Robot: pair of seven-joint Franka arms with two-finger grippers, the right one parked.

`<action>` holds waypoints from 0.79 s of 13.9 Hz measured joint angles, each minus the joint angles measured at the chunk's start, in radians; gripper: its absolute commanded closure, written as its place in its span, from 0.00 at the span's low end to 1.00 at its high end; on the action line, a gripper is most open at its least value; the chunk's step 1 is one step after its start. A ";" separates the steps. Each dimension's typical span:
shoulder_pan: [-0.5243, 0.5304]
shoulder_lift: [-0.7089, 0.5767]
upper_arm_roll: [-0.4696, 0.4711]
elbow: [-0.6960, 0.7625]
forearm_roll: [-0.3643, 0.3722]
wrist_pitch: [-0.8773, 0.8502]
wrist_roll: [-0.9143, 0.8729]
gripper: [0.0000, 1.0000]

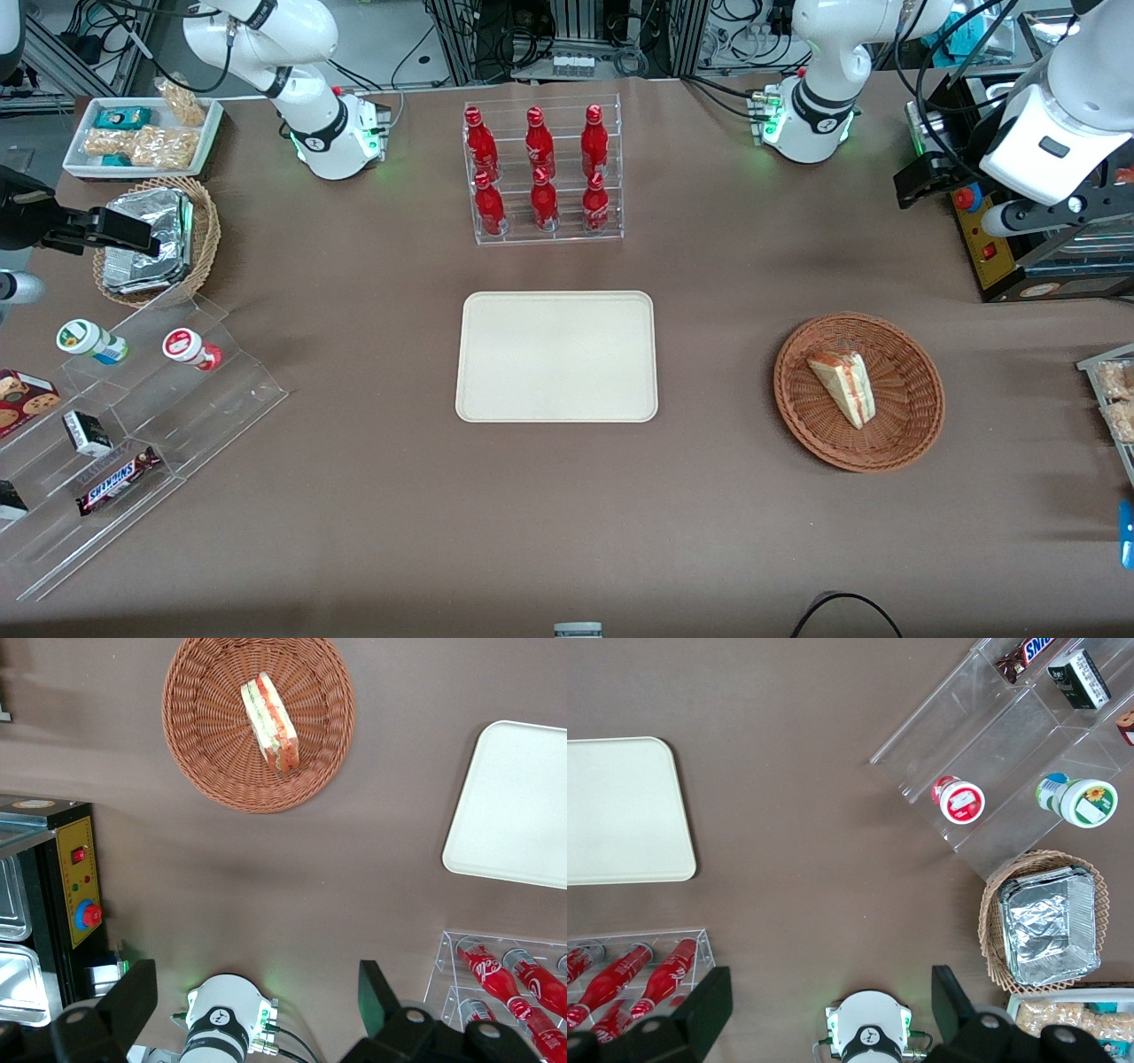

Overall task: Place sandwich from basket to tray
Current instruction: 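Move the left gripper over the sandwich in the wicker basket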

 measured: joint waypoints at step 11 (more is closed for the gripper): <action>0.014 0.050 0.000 -0.012 0.000 0.000 0.000 0.00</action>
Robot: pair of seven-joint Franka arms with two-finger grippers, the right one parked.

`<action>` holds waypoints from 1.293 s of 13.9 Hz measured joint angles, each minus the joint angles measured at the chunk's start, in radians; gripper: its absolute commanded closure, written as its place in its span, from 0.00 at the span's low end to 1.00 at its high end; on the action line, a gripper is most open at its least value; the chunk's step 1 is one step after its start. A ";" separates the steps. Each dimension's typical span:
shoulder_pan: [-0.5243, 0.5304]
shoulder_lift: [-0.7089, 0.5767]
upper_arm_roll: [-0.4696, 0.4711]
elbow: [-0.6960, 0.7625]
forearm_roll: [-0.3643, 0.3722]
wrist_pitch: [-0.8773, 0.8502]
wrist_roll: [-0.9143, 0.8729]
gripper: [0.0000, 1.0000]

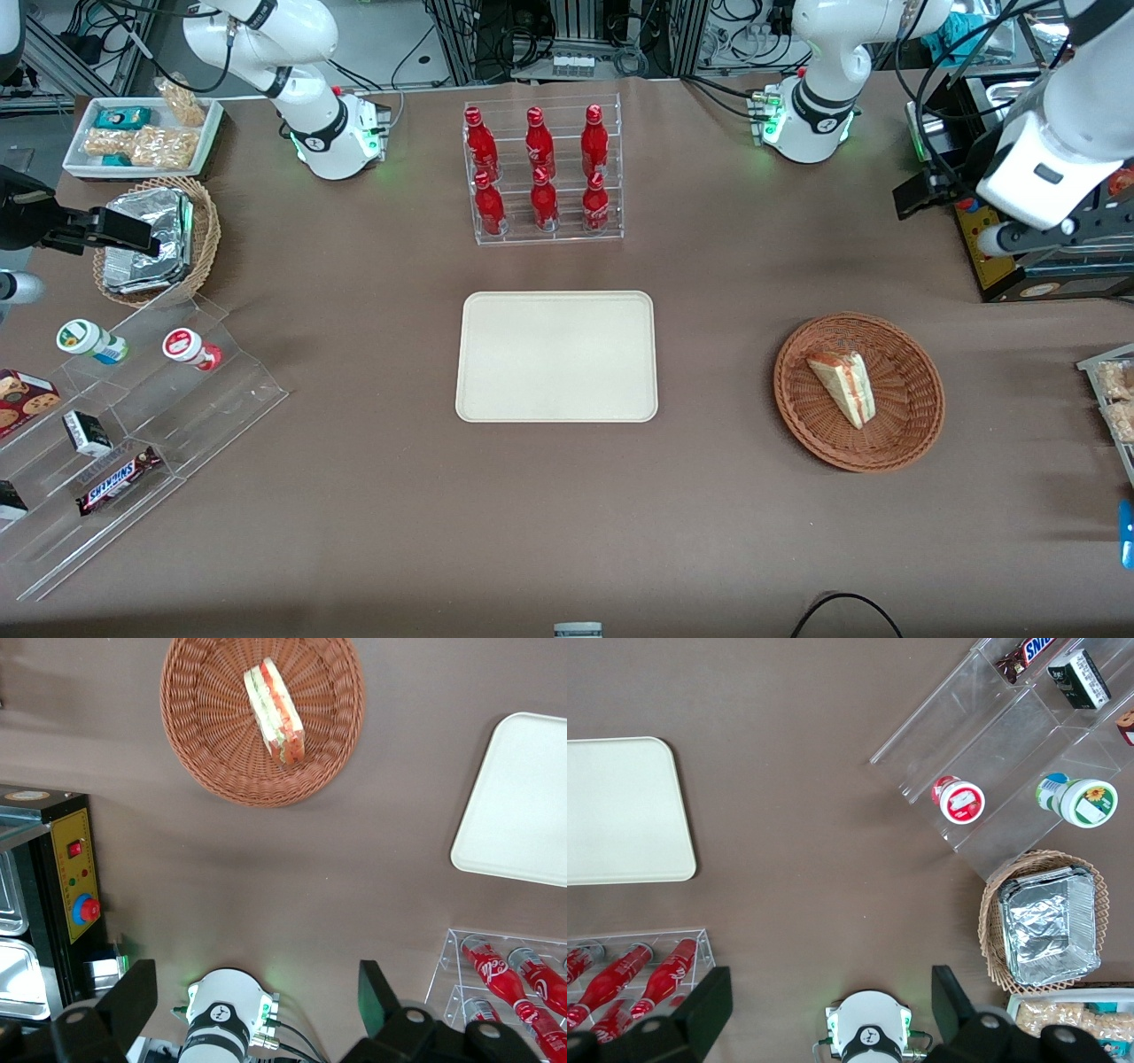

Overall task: Place sandwich from basket to tray
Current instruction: 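Move the left gripper over the sandwich in the wicker basket, then lower the open left gripper around the sandwich and close it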

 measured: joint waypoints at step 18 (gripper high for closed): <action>0.026 0.087 0.006 -0.595 -0.001 0.769 -0.097 0.00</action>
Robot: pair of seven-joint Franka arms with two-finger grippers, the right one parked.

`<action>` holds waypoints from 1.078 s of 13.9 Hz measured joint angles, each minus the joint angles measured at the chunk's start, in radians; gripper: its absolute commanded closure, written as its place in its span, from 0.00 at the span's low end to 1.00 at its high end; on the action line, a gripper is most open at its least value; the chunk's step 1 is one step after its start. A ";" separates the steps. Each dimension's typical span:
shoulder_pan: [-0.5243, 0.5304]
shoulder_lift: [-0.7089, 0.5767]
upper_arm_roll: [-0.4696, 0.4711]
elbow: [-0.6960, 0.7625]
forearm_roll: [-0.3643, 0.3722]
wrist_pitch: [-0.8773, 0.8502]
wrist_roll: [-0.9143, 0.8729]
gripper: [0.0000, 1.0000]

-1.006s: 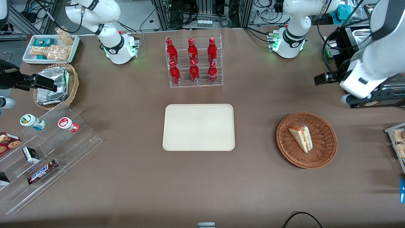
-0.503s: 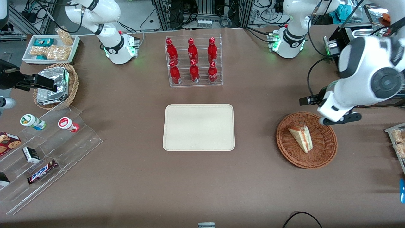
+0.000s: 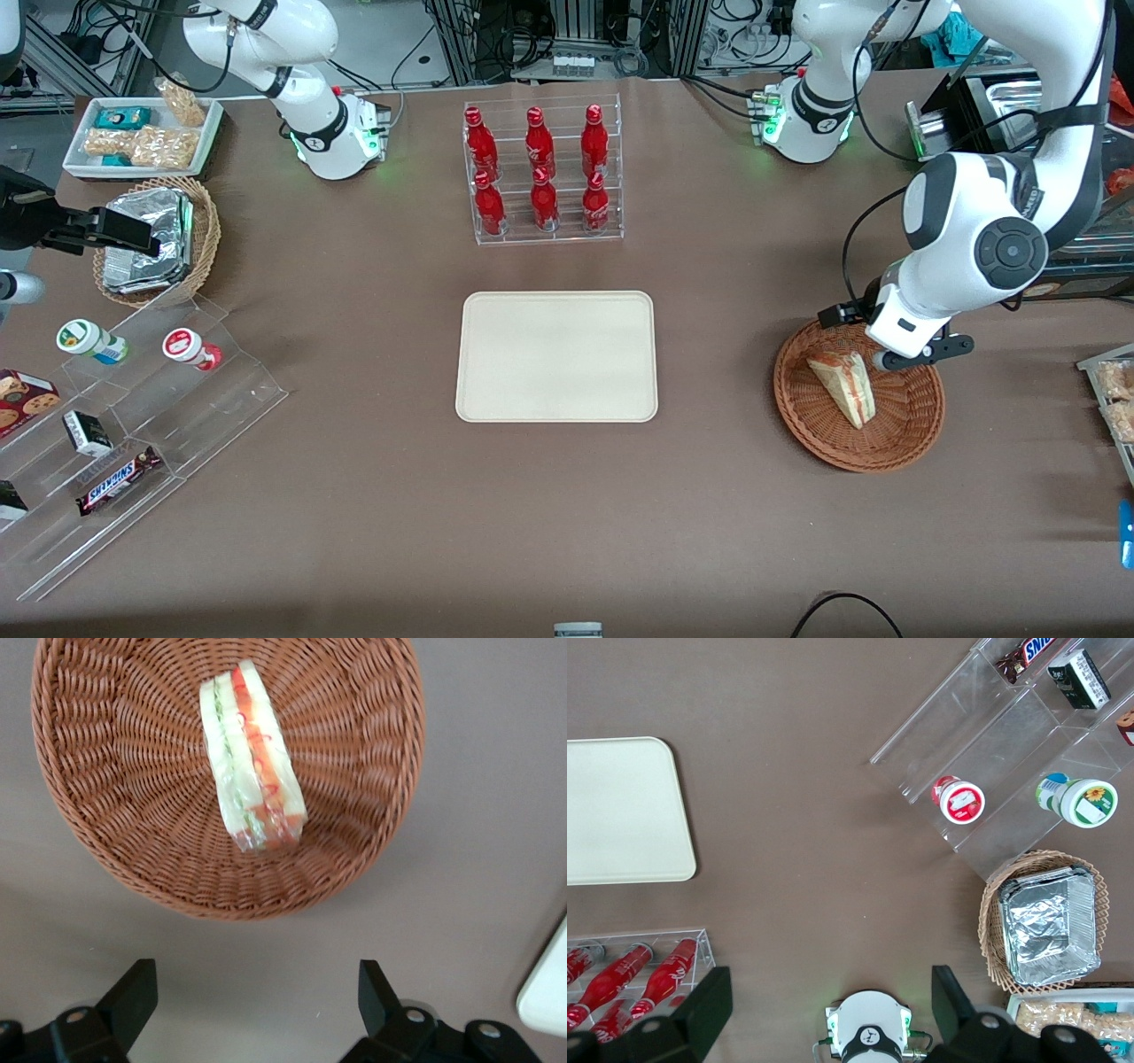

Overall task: Place sandwich from basket to tray
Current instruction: 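Lower the open left gripper around the sandwich and close it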

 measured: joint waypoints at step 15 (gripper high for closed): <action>0.001 0.105 -0.002 -0.031 0.000 0.192 -0.157 0.00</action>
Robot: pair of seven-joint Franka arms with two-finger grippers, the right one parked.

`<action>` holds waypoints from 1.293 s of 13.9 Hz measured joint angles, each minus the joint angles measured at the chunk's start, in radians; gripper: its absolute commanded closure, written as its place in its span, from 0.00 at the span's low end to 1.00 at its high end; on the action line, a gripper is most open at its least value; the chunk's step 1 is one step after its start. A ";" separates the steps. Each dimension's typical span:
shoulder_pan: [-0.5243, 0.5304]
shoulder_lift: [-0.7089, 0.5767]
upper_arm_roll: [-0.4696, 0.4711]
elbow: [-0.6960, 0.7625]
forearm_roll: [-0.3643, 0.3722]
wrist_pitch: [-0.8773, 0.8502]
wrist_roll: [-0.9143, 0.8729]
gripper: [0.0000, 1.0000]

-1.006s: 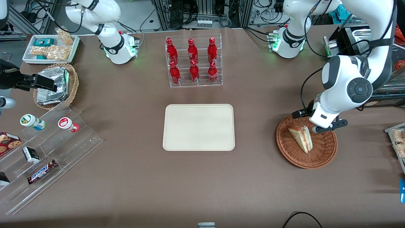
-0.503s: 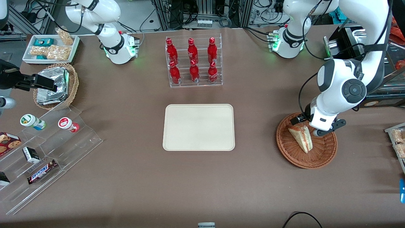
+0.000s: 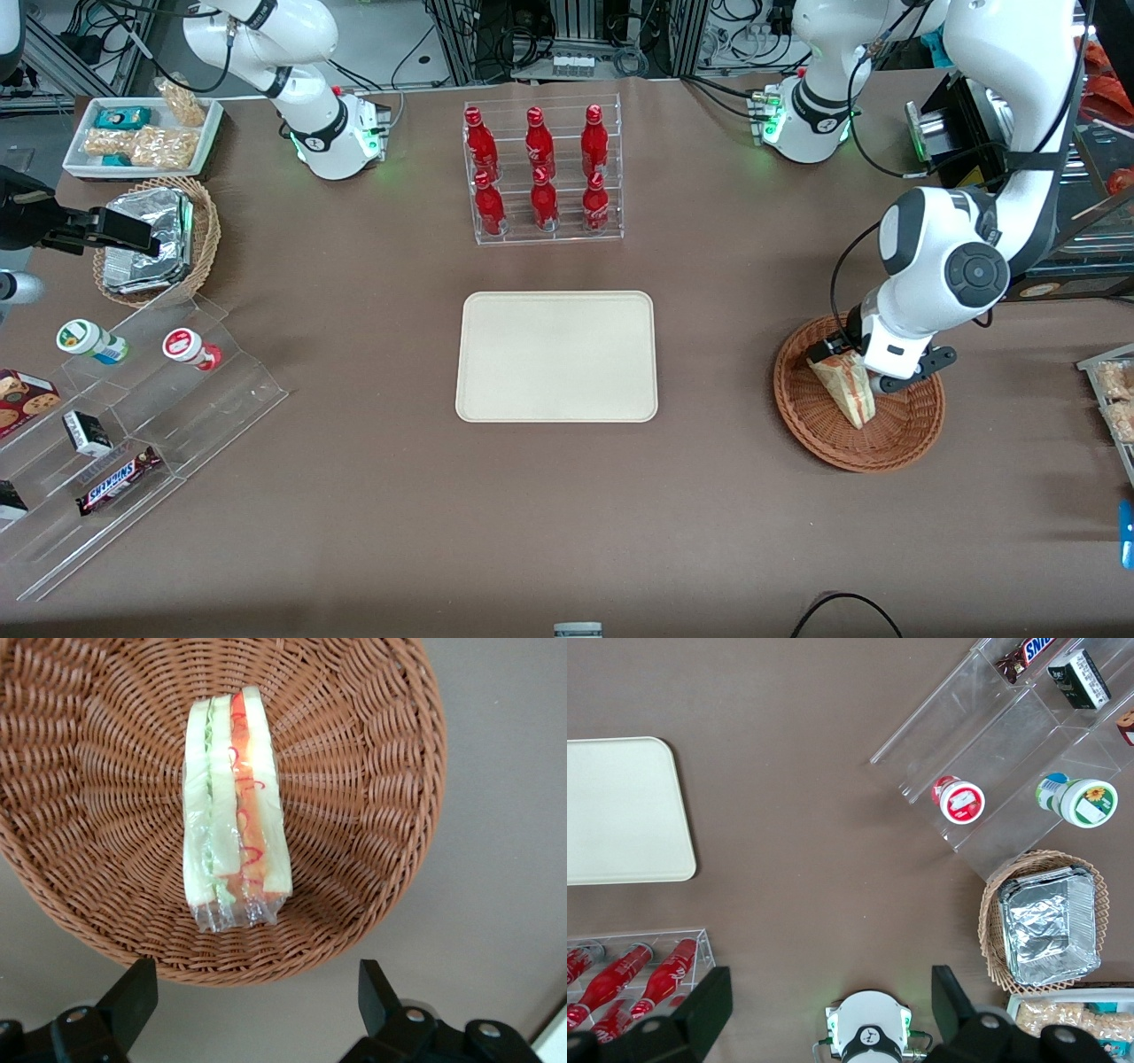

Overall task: Place sandwich from basket to tray
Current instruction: 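Lower the open left gripper around the sandwich and close it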

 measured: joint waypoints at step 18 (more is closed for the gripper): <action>0.009 0.123 0.056 -0.001 0.000 0.162 -0.002 0.16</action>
